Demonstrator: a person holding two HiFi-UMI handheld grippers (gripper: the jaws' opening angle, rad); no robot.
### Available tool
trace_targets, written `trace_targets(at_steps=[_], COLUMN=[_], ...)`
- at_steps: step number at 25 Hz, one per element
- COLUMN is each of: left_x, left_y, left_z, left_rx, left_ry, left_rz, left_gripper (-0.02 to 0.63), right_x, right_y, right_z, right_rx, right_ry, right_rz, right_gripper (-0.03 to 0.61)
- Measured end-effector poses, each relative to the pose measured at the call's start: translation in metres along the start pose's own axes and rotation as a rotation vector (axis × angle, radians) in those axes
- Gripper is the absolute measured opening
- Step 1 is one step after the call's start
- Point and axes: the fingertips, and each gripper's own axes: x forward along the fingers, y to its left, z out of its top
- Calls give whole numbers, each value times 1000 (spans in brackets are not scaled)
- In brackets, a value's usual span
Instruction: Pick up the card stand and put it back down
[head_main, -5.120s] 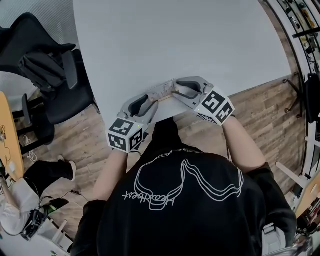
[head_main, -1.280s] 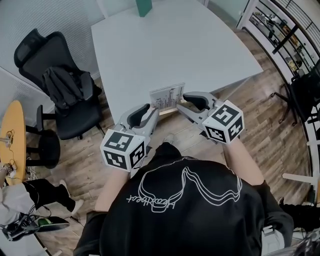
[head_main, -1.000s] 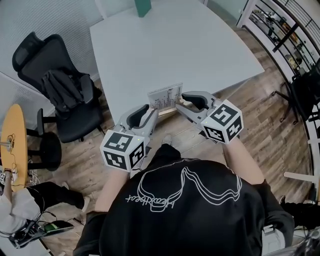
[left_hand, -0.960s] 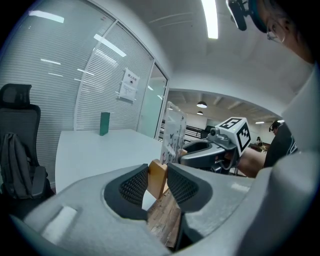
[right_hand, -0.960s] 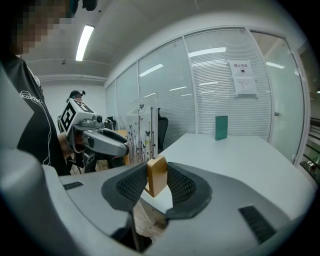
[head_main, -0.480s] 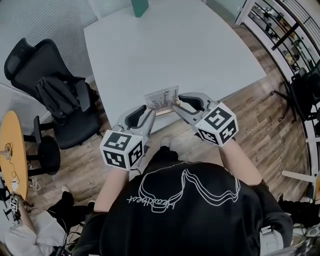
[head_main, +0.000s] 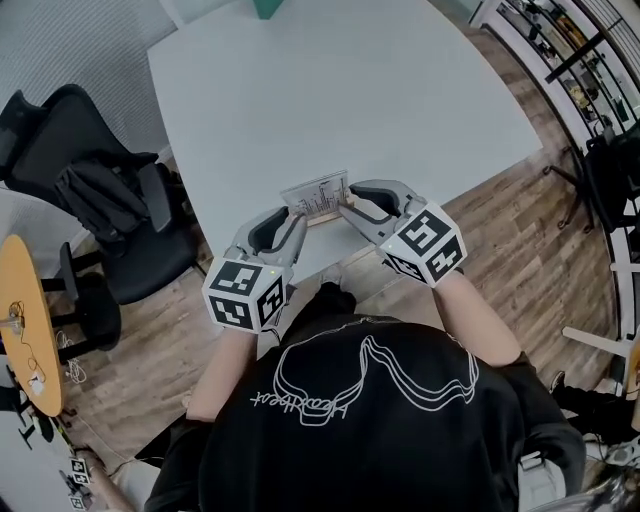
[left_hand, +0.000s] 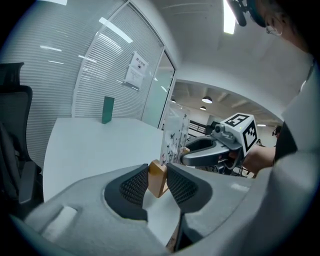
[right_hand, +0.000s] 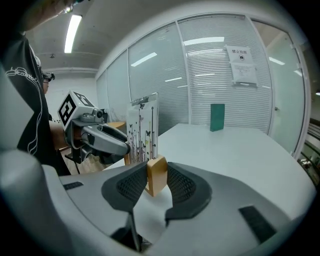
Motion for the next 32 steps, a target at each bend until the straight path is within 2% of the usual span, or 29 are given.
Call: trace_targets(at_steps=[12, 19, 32], left_x=[43, 62, 67], left_y=[41, 51, 53], left_z=[-41, -60, -85], left_rx=[0, 2, 3], left_ry=[86, 127, 163], left_rz=[21, 38, 57], left_gripper=[120, 118, 117], right_x=[53, 70, 80], right_y=[-23, -33, -30], right_z=[-43, -64, -85], right_rx=[23, 2, -48], right_ry=[38, 61, 87], right_rz=[19, 23, 48], right_gripper=[127, 127, 130])
